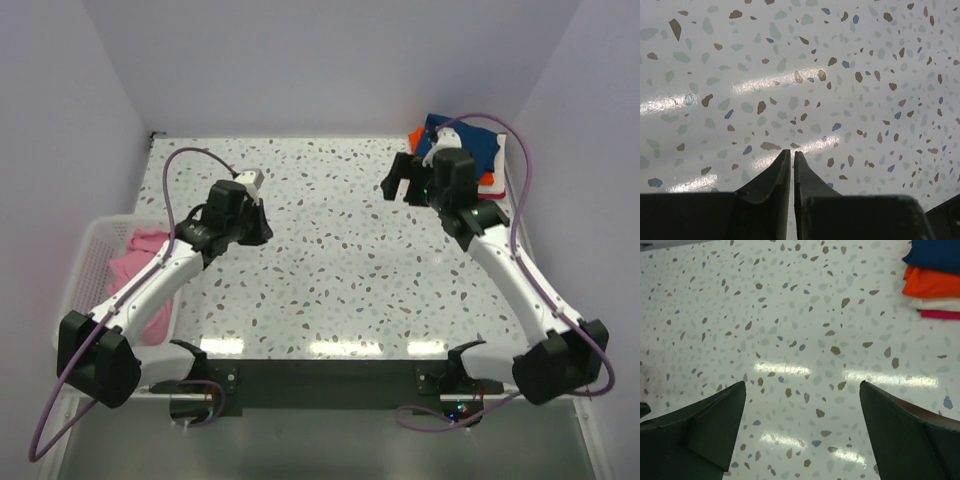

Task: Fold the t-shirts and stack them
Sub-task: Reset both grippers

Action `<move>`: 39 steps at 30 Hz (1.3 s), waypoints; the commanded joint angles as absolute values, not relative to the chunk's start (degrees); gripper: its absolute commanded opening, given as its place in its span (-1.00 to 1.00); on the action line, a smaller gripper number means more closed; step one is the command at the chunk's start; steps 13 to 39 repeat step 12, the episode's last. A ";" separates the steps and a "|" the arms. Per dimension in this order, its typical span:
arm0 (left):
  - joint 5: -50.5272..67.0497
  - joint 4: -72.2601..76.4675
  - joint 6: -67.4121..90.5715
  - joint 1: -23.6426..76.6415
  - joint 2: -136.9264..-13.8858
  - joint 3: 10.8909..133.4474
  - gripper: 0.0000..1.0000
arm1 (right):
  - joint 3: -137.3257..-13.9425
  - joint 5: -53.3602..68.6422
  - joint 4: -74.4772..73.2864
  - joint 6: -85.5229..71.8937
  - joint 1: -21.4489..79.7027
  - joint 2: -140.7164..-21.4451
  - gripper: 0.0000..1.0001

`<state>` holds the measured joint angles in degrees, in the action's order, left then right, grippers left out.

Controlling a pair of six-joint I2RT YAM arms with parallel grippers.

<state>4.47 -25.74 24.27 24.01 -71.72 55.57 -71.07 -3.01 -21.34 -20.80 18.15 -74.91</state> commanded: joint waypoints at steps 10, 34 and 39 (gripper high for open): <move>4.13 -22.24 25.05 23.64 -60.21 47.11 -0.75 | -48.08 -1.76 -24.43 -24.96 20.30 -49.49 0.97; 4.92 -22.32 24.87 23.64 -60.03 46.67 -0.75 | -48.60 -2.02 -25.74 -25.83 20.22 -49.13 0.97; 4.92 -22.32 24.87 23.64 -60.03 46.67 -0.75 | -48.60 -2.02 -25.74 -25.83 20.22 -49.13 0.97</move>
